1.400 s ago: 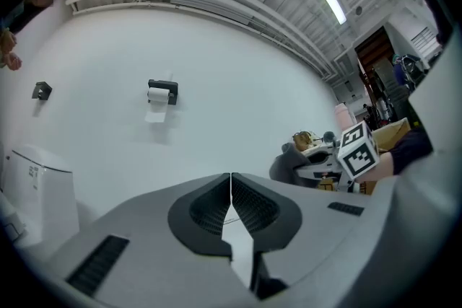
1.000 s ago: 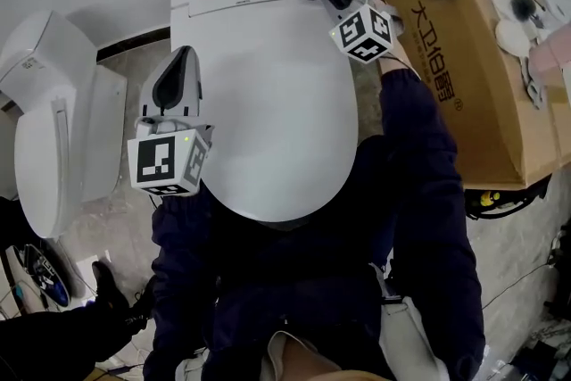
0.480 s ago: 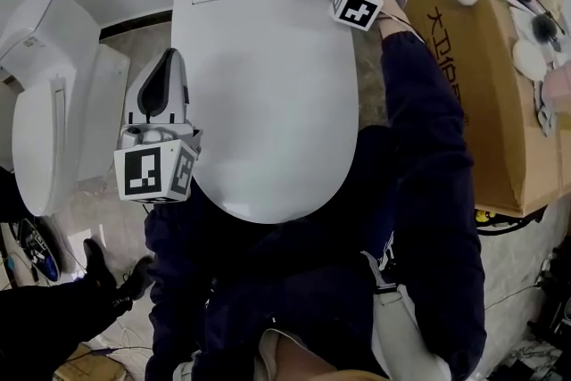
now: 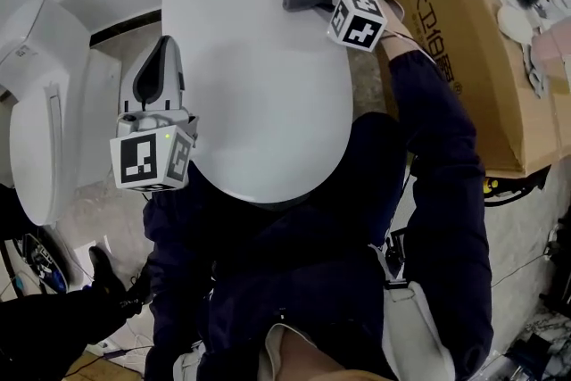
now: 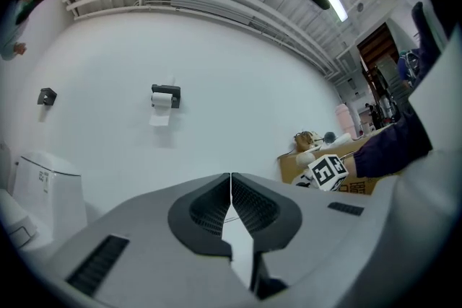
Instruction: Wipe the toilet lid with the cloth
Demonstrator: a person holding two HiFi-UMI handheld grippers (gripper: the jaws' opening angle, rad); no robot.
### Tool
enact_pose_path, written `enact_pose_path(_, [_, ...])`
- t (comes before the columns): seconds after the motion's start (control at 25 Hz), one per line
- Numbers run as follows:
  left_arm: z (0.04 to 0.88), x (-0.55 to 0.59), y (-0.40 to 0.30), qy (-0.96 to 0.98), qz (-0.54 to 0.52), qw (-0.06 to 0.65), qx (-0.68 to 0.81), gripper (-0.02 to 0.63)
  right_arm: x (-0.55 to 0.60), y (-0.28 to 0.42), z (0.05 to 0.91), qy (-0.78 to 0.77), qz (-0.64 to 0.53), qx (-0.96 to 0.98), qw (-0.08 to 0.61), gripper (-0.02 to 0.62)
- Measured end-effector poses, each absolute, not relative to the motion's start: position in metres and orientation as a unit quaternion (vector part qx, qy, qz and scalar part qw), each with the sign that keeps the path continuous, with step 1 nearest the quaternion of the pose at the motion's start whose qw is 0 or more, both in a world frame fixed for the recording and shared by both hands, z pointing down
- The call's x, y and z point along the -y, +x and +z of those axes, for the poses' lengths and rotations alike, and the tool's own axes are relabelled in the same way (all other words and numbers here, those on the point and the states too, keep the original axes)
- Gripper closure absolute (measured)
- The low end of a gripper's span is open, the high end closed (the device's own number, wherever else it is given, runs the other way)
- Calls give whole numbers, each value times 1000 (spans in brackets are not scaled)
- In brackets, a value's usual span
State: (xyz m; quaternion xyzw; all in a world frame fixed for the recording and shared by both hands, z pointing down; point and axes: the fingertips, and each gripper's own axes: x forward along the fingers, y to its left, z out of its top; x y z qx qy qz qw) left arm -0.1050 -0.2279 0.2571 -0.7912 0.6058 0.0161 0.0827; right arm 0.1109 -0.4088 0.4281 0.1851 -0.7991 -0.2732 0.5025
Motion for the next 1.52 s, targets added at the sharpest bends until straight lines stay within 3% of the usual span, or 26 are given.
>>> enact_pose_path(0.48, [255,225,-98,-824,34,81,-559,589,220,136,440,148,-245,802,524,515])
enact_pose_path(0.88, [261,227,-75,-842,39,77,-532,589,132,155,448,104,-215,803,546,515])
enact_pose_path(1.24, [261,224,-73,-845,43,79,-527,589,139,158,440,72,-232,792,559,514])
enact_pose_path(1.52, [265,226,-81,-838,41,78,-539,589,231,144,388,150,-300,790,512,514])
